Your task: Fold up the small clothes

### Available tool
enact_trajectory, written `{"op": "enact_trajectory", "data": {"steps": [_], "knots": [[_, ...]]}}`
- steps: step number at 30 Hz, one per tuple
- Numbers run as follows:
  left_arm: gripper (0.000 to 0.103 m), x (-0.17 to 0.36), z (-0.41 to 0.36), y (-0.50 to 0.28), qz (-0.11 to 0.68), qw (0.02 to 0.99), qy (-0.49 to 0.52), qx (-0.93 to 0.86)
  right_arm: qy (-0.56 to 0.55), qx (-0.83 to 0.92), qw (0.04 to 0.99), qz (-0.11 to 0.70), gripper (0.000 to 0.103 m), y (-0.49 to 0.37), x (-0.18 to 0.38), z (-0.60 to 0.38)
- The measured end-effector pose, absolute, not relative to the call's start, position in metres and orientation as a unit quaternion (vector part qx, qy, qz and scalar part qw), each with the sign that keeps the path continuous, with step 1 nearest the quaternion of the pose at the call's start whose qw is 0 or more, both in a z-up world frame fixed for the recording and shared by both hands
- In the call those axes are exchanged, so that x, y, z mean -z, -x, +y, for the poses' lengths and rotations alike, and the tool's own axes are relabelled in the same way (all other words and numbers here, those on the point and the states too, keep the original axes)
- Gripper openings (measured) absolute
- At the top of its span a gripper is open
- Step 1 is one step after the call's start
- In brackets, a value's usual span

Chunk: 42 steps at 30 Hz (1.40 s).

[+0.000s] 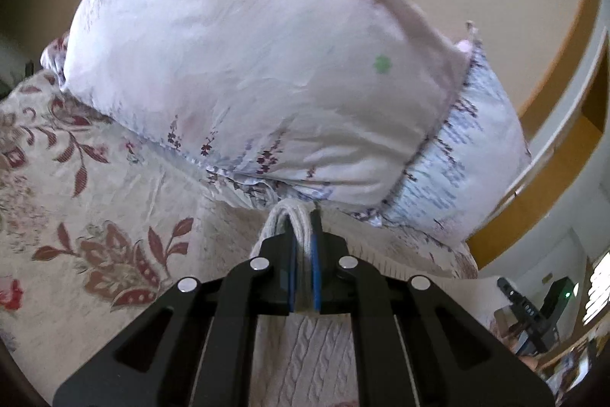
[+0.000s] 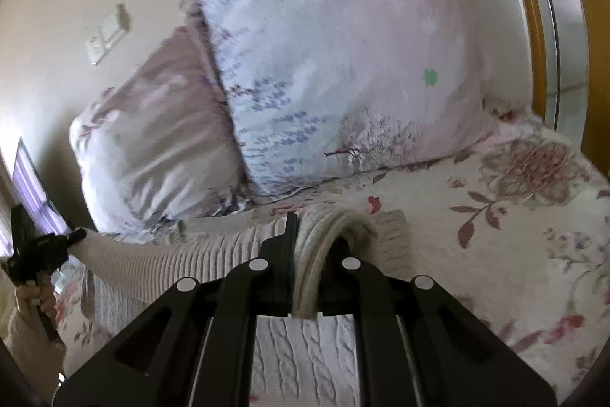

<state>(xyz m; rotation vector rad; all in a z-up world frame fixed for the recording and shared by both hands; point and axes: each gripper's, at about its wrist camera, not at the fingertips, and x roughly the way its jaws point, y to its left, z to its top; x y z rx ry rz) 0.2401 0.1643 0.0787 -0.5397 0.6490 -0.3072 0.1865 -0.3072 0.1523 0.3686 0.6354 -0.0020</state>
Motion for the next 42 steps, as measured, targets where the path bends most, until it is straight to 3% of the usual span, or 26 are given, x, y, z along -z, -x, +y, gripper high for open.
{"op": "enact_trajectory", "data": {"steps": [7, 13, 15, 17, 20, 21, 30, 39, 42], "knots": [[0.006, -0.021, 0.16, -0.289, 0.379, 0.869, 0.295, 0.118, -0.231, 0.027, 0.886, 0.402, 0.008, -0.232, -0.087, -0.324], [0.008, -0.002, 0.171, -0.302, 0.398, 0.836, 0.356, 0.127, -0.302, 0.013, 0.859, 0.413, 0.01, -0.24, -0.073, -0.339], [0.015, 0.0, 0.172, -0.307, 0.4, 0.824, 0.378, 0.13, -0.346, 0.004, 0.842, 0.413, 0.02, -0.25, -0.07, -0.347], [0.036, 0.001, 0.173, -0.312, 0.39, 0.817, 0.403, 0.137, -0.389, -0.004, 0.83, 0.4, 0.043, -0.26, -0.067, -0.354], [0.053, -0.008, 0.175, -0.313, 0.363, 0.823, 0.416, 0.133, -0.407, 0.005, 0.827, 0.389, 0.046, -0.271, -0.069, -0.359], [0.054, -0.012, 0.176, -0.312, 0.357, 0.825, 0.417, 0.132, -0.406, 0.007, 0.828, 0.386, 0.046, -0.271, -0.072, -0.359], [0.055, -0.039, 0.185, -0.266, 0.361, 0.867, 0.323, 0.12, -0.292, 0.037, 0.877, 0.38, 0.046, -0.222, -0.114, -0.354], [0.05, -0.024, 0.173, -0.226, 0.39, 0.878, 0.251, 0.116, -0.212, 0.039, 0.873, 0.438, 0.045, -0.188, -0.094, -0.337], [0.042, -0.016, 0.17, -0.223, 0.401, 0.874, 0.25, 0.117, -0.199, 0.041, 0.87, 0.45, 0.036, -0.185, -0.086, -0.332]]}}
